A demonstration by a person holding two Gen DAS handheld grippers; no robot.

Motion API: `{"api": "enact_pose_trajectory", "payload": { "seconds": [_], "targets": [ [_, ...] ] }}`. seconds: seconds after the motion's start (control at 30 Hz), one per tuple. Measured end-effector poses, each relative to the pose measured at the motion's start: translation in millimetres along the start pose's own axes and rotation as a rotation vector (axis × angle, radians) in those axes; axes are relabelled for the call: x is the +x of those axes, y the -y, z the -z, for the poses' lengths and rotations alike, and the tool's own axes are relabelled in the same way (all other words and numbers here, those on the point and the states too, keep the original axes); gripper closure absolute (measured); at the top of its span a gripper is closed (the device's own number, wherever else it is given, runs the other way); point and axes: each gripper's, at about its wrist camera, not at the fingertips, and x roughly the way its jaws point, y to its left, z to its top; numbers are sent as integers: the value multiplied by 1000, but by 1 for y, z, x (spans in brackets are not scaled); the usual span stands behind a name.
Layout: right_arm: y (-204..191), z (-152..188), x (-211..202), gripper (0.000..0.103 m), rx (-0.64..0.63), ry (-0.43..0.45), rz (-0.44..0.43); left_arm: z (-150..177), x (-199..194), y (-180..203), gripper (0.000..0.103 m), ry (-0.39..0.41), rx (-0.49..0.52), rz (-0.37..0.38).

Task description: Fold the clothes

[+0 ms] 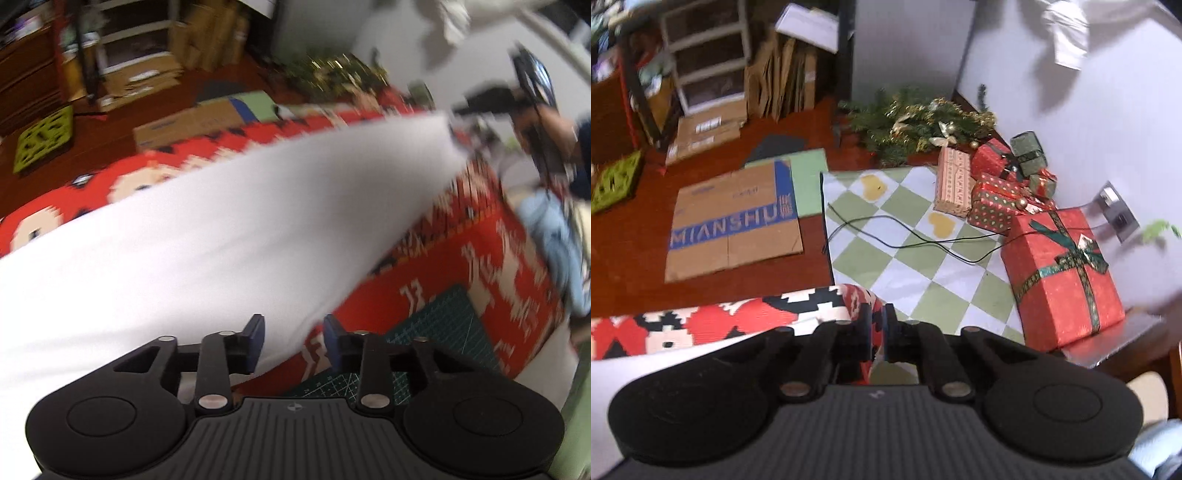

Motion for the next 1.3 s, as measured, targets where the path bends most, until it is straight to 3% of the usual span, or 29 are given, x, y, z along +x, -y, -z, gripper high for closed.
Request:
{"api": "enact_pose_trajectory", "payload": {
  "seconds": [0.07, 0.27, 0.4, 0.5, 0.57, 0.67, 0.77, 0.83, 1.0, 1.1, 1.17, 1.27, 1.3],
  "targets": [
    [2, 7, -16, 89, 9, 25, -28, 5, -18, -18, 56, 43, -74, -9],
    [-58, 44, -77, 86, -10, 14, -180, 37, -68, -106, 53, 113, -261, -98],
    [-143, 77, -121, 86, -59, 6, -285, 68, -107, -189, 52, 127, -326, -194],
    [-227, 105, -150, 86, -102, -4, -358, 86, -133, -246, 51, 140, -350, -245],
    [-291, 125, -166, 86, -136, -13, -408, 95, -149, -280, 44, 151, -357, -272],
    [-390, 151, -178, 86, -165, -36, -478, 109, -172, -332, 42, 167, -368, -312],
    [-478, 171, -189, 86, -187, -50, -532, 120, -171, -372, 42, 171, -431, -274],
    [-533, 181, -196, 86, -195, -56, -567, 126, -164, -398, 43, 179, -528, -177],
    [-622, 191, -202, 86, -198, -62, -580, 134, -145, -429, 46, 182, -677, -68],
    [-649, 195, -204, 86, -187, -76, -584, 140, -143, -439, 63, 212, -752, 9],
    [-657, 196, -205, 86, -196, -83, -589, 143, -142, -442, 82, 222, -777, 67],
    [-666, 199, -209, 86, -222, -93, -599, 142, -135, -441, 93, 190, -774, 119],
    [-669, 200, -211, 86, -233, -94, -604, 140, -134, -438, 95, 177, -742, 97]
  ]
}}
